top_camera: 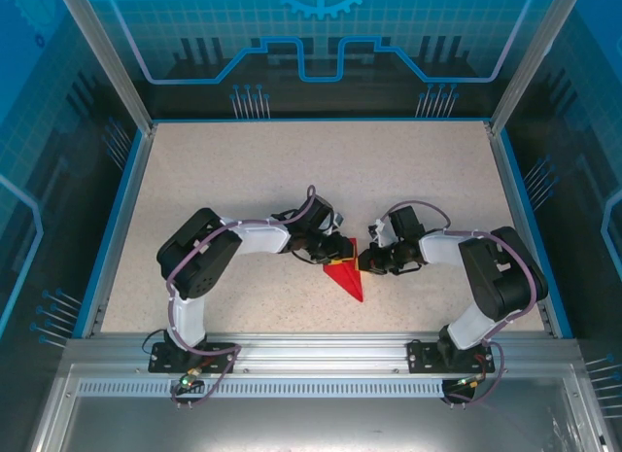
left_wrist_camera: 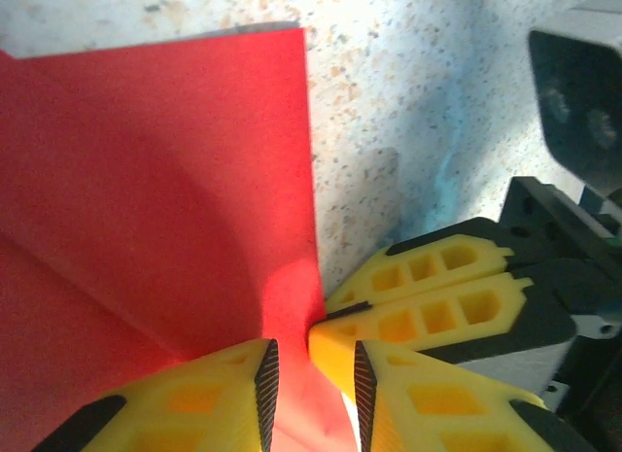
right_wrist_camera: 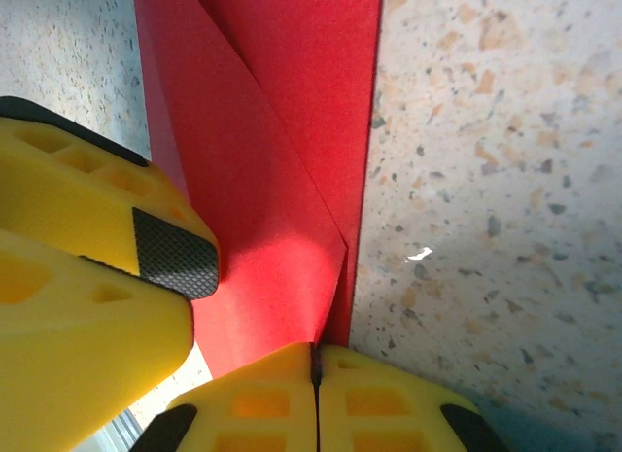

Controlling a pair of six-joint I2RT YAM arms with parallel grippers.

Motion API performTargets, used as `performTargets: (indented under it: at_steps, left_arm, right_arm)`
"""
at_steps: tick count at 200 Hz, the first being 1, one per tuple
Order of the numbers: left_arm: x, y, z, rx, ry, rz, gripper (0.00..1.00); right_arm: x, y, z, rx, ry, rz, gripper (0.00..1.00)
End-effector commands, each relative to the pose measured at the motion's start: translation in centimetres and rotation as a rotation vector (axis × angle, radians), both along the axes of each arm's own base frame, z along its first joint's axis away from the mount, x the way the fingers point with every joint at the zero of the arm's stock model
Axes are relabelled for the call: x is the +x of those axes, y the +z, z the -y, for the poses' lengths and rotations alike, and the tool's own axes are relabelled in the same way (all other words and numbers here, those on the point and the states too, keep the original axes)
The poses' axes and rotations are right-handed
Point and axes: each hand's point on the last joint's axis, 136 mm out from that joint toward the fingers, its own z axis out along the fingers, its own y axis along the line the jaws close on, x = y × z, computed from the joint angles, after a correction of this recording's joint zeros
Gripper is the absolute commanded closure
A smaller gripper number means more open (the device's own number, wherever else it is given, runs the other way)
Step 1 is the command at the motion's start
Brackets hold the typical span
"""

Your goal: Fold a paper plane with a square sheet of paper (fold left side to right side)

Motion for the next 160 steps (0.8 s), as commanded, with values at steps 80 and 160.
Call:
performTargets:
  at_steps: [80,160]
  left_arm:
    - [-1.5,-3.4,-2.0,0.114,-0.002,-0.053,0.7]
    - [-1.9,-3.8,-2.5,0.121,0.005,-0.058,0.7]
  right_arm:
    - [-1.4,-1.6,1.3,-0.106,-0.008,-0.053,0.93]
    - [-0.3,5.2,0.5,0.02,0.006,0.102,0.7]
